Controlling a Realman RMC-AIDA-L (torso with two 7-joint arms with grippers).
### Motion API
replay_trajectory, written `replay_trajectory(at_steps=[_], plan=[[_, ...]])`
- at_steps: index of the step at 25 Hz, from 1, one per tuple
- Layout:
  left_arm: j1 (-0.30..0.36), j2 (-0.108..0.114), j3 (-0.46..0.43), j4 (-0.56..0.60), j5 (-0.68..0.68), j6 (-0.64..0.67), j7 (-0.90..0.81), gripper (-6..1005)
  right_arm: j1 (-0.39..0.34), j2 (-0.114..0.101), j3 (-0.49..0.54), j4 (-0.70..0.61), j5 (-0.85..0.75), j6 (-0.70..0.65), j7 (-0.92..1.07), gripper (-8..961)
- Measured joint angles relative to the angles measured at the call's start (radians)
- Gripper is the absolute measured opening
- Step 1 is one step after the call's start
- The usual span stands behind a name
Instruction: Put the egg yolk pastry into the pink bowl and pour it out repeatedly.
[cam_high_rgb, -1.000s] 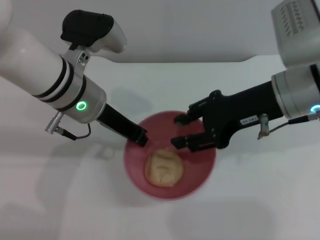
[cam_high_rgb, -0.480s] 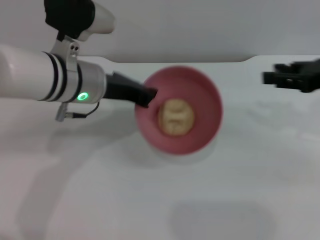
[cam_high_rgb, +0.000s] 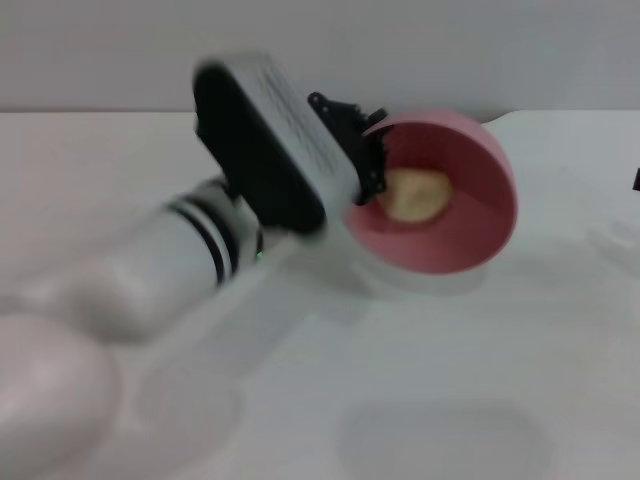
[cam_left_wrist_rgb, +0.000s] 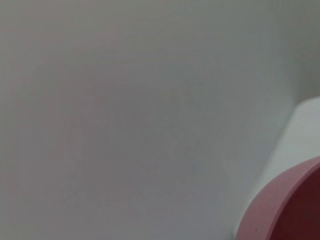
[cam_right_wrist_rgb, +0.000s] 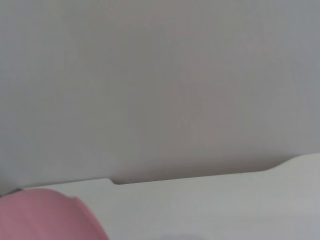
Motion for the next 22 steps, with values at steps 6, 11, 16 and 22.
replay_trajectory(at_steps=[6, 11, 16, 22], plan=[[0.038, -0.011, 0.254, -0.223, 0.119, -0.629, 0.261, -1, -0.013, 0.0, 0.026, 0.025, 0.0, -0.003, 0.0, 529], [-0.027, -0.012, 0.35, -0.383, 0.114, -0.836, 0.431, -1, -0.009, -0.001, 0.027, 0.037, 0.001, -0.007, 0.0, 539], [-0.037, -0.012, 0.352, -0.405, 0.083, -0.84, 0.476, -1, 0.002, -0.002, 0.02, 0.048, 0.002, -0.009, 0.0, 550], [-0.014, -0.002, 0.184, -0.181, -0.344, -0.621, 0.472, -1, 0.023, -0.002, -0.062, 0.048, 0.003, -0.02, -0.031, 562]])
